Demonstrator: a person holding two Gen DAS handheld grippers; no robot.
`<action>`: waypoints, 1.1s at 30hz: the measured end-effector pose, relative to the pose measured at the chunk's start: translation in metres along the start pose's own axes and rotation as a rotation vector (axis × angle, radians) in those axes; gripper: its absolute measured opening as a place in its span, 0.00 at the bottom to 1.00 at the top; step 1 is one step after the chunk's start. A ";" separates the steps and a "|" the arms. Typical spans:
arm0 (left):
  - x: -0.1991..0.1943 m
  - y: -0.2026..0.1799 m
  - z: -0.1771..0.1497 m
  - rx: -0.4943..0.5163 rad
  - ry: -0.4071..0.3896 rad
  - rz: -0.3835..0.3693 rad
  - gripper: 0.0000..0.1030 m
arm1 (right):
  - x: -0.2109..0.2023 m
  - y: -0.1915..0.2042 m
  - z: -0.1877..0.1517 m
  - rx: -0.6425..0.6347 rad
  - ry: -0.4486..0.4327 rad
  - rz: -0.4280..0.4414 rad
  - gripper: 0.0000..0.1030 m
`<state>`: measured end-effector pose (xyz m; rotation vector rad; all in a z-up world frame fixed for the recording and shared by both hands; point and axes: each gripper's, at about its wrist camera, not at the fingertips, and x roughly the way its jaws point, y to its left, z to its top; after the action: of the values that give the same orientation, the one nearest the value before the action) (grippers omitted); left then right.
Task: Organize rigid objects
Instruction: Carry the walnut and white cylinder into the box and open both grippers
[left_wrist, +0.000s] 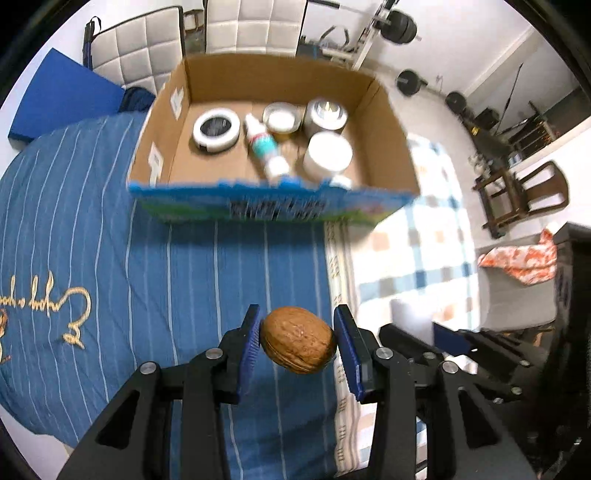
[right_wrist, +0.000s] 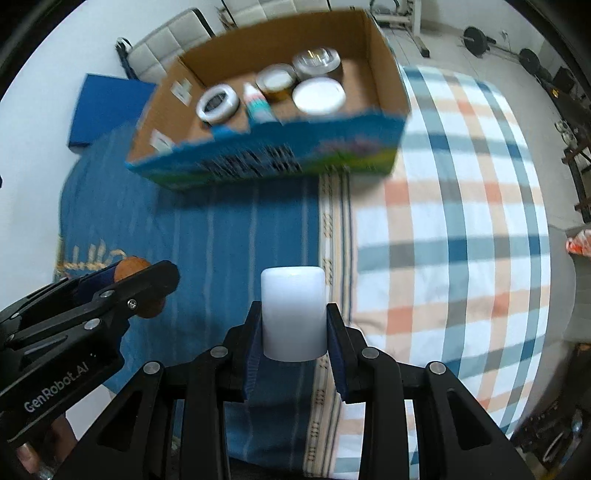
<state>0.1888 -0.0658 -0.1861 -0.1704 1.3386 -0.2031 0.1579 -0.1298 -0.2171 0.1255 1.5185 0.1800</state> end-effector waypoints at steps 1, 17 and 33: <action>-0.001 0.002 0.008 0.000 -0.008 -0.008 0.36 | -0.007 0.003 0.007 -0.001 -0.014 0.015 0.33; 0.071 0.089 0.162 -0.078 0.028 0.037 0.36 | 0.003 0.005 0.164 0.041 -0.071 0.024 0.33; 0.198 0.128 0.184 -0.114 0.330 0.035 0.36 | 0.136 0.012 0.225 0.022 0.209 0.002 0.33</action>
<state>0.4172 0.0108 -0.3630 -0.2157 1.6820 -0.1289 0.3878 -0.0850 -0.3371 0.1288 1.7292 0.1829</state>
